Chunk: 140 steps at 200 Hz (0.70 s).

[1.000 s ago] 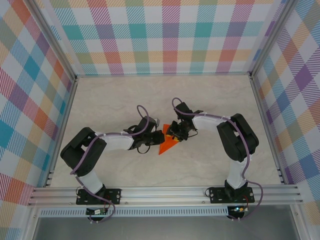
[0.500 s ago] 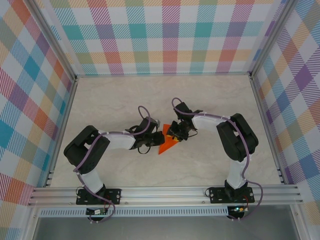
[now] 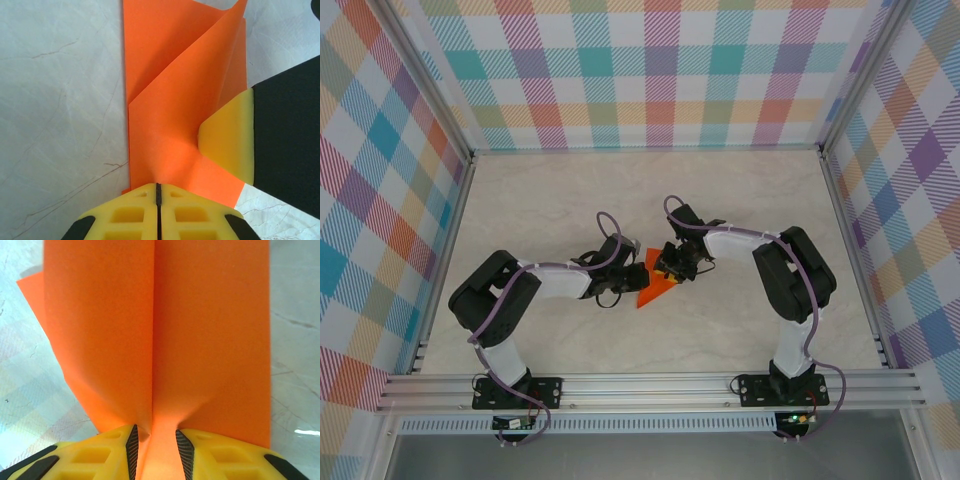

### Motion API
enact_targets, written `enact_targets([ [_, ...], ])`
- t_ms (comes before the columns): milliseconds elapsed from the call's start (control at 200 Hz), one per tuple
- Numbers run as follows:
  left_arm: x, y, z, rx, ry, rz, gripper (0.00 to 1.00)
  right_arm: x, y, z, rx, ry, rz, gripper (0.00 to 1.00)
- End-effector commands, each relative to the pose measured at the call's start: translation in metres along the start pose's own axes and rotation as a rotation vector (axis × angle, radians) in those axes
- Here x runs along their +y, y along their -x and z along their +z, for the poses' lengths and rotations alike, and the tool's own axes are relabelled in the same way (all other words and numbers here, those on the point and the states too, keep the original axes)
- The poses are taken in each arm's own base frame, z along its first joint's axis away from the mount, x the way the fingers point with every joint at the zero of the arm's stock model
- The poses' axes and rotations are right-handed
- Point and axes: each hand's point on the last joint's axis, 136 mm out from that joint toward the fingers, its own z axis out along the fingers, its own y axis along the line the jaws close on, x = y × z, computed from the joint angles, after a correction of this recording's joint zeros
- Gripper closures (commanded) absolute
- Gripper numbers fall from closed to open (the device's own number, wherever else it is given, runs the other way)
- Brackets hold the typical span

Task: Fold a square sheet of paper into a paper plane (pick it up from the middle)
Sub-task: Fourth fold the wing at the center of the table.

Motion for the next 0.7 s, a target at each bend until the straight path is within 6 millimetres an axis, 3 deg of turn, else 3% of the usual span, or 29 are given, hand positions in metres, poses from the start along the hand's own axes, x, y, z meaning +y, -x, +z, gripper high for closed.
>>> enact_targets([
  [0, 0.007, 0.001, 0.003, 0.014, 0.024, 0.000, 0.93, -0.094, -0.016, 0.024, 0.038, -0.342, 0.096, 0.68],
  [280, 0.017, -0.011, 0.005, 0.067, 0.061, 0.002, 0.94, -0.093, -0.017, 0.024, 0.044, -0.338, 0.098, 0.69],
  [400, 0.023, -0.019, 0.006, 0.094, 0.080, -0.004, 0.97, -0.083, -0.016, 0.020, 0.044, -0.305, 0.088, 0.69],
  [500, 0.027, -0.025, 0.006, 0.118, 0.097, -0.007, 0.98, -0.056, -0.009, 0.005, 0.009, -0.214, 0.047, 0.68],
  [695, 0.033, -0.030, 0.005, 0.139, 0.120, -0.005, 1.00, 0.012, 0.006, -0.050, -0.110, 0.015, -0.112, 0.66],
])
